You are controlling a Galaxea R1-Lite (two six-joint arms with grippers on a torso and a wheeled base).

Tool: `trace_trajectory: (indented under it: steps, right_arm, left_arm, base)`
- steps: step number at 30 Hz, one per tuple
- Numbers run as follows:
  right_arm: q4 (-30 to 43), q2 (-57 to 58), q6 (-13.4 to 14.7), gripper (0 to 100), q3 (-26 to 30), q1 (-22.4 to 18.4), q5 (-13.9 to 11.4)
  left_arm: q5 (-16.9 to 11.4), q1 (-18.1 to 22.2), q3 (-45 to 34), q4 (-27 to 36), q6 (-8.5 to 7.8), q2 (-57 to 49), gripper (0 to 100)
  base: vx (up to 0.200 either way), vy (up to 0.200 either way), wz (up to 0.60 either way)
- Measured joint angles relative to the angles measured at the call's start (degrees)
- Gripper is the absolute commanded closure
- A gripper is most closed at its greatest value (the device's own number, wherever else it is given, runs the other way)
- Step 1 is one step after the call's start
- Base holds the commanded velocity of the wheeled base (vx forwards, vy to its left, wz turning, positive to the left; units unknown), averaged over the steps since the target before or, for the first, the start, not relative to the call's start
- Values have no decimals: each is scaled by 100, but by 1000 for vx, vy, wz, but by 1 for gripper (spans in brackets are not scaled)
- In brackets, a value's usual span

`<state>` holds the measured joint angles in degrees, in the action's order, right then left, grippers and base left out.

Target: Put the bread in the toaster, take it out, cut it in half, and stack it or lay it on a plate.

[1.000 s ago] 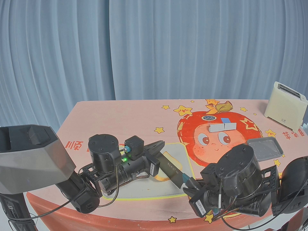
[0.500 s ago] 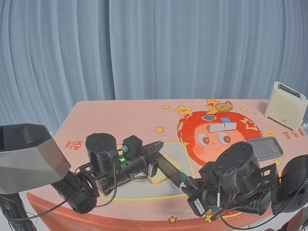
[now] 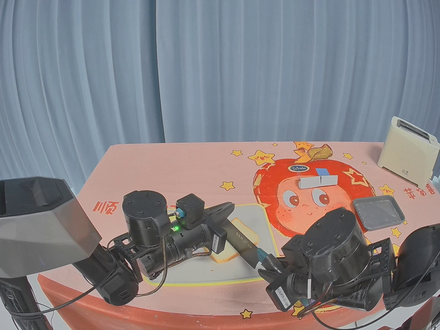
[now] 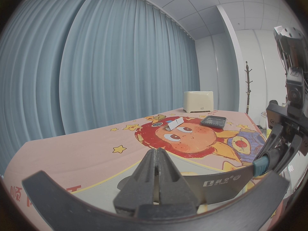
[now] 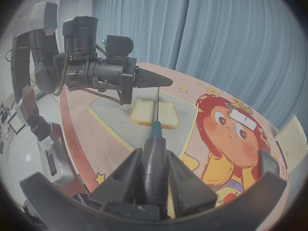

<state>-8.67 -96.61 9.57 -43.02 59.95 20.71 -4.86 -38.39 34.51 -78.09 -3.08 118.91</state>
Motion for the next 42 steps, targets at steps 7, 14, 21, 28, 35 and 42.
trace_trajectory:
  steps: [7,14,21,28,35,42]
  right_arm:
    - [9,55,-16,100,-94,-37,-2]
    - [57,52,-18,100,-140,-41,-5]
    - [5,-11,-10,100,-61,-39,-5]
    - [0,50,0,100,-88,-48,-7]
    - [-9,216,17,100,-48,-106,-7]
    - [22,577,9,100,24,-271,-7]
  left_arm:
    - [0,2,-1,6,-2,-146,100]
    - [2,22,-9,-13,0,-80,100]
    - [2,11,-17,-32,0,-17,100]
    - [2,7,-17,-49,0,-59,100]
    - [2,29,-6,-11,0,-336,100]
    - [18,35,-180,-38,-2,-755,100]
  base:
    - [0,0,0]
    - [0,0,0]
    - [0,0,0]
    - [0,0,0]
    - [0,0,0]
    - [0,0,0]
